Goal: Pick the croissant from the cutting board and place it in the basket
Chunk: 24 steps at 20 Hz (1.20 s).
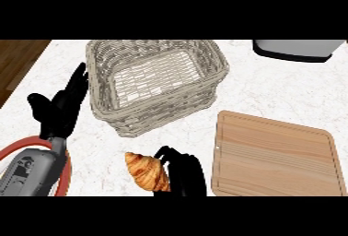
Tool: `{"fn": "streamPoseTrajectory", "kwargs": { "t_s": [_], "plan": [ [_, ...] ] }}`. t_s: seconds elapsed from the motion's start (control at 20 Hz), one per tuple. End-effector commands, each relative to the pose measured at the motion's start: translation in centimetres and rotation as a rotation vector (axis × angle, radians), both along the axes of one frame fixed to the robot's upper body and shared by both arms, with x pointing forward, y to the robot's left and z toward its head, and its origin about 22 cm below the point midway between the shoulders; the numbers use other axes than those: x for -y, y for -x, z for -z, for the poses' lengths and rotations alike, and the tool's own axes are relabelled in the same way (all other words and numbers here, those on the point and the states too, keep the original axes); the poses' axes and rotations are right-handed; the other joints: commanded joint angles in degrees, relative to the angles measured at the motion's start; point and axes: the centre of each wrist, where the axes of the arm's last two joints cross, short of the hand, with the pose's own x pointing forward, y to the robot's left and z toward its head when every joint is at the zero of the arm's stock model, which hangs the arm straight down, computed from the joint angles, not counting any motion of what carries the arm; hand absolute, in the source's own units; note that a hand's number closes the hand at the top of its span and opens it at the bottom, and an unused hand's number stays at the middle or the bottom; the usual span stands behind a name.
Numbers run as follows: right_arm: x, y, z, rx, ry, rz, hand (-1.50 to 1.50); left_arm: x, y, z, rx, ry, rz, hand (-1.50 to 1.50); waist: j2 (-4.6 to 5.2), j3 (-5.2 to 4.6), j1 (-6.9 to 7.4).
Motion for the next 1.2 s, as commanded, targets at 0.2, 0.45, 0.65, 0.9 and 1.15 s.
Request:
{"fn": "streamPoseTrajectory", "kwargs": {
  "t_s": [0.2, 0.45, 0.65, 0.9, 1.15],
  "plan": [
    [-3.2, 5.3, -2.4, 0.200, -0.440, -0.086, 1.50, -0.9, 0.0, 0.4, -0.027, -0.020, -0.049, 0.00, -0.87, 0.00, -2.77],
    [-4.1, 5.4, -4.2, 0.285, -0.489, -0.104, 1.50, -2.3, 0.1, 1.6, -0.034, -0.024, -0.095, 0.00, -1.19, -0.37, -5.31],
    [-4.3, 5.2, -5.2, 0.299, -0.460, -0.071, 1.50, -2.8, 0.8, 1.5, -0.043, -0.021, -0.102, 0.00, -1.84, -0.41, -5.95],
    [-4.6, 2.3, -8.2, 0.338, -0.512, 0.020, 1.50, -2.2, 0.5, 1.1, -0.026, -0.015, -0.107, 0.00, -1.73, -0.40, -6.01],
    [-5.1, -1.3, -11.8, 0.390, -0.552, 0.118, 1.50, -2.1, 0.5, 0.9, -0.026, -0.027, -0.093, 0.00, -1.64, -0.43, -5.19]
  ]
}}
